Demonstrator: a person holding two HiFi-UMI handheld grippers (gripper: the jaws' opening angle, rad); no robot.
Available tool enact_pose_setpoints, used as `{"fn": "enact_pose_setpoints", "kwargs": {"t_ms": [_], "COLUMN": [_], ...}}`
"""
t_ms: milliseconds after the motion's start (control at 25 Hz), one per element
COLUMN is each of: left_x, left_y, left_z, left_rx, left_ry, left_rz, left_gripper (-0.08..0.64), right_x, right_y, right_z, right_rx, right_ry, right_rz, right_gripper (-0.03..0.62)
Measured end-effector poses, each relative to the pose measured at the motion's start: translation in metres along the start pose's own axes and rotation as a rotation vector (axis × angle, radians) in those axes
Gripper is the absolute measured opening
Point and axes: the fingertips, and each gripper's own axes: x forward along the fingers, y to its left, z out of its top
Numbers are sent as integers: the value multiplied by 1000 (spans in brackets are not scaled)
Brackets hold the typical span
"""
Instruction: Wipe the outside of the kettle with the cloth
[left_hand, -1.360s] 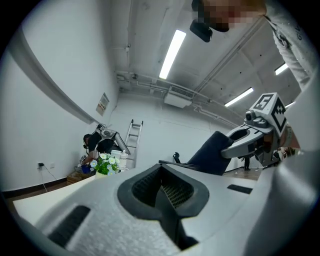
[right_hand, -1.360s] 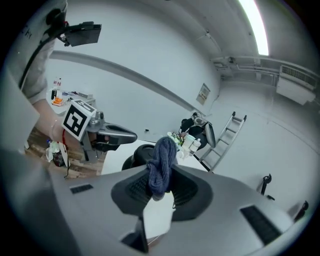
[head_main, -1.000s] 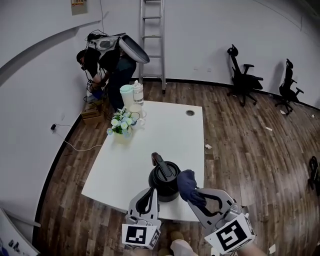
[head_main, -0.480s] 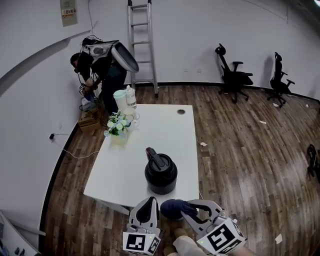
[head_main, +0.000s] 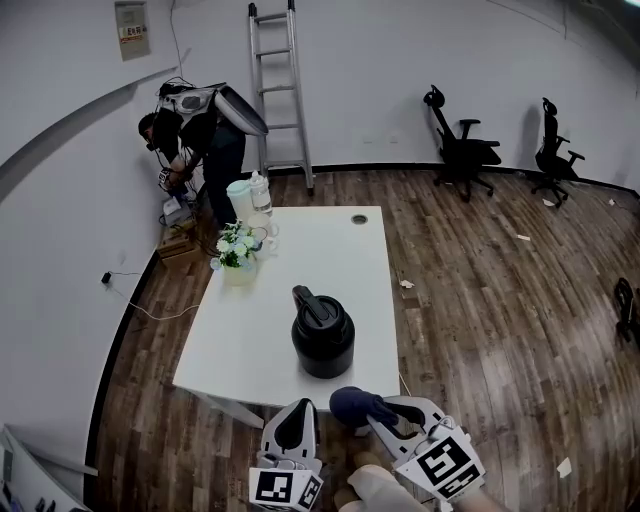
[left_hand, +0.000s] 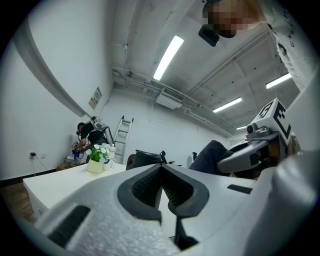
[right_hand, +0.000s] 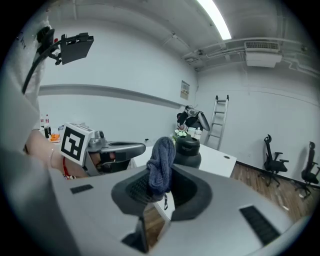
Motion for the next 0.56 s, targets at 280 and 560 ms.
{"fn": "enact_pose_setpoints", "kwargs": {"t_ms": [280, 560], "left_x": [-9, -13], "left_y": [2, 1], "left_z": [2, 2], "left_rx": [-12, -19], "left_ry": [-11, -12], "left_rz": [8, 2], "left_gripper": [6, 6], "right_x": [0, -2], "right_y": [9, 12], "right_z": [-1, 2], "right_rx": [11, 4], "right_ry": [-23, -27], "right_rz": [-7, -19], "right_gripper": [63, 63]}}
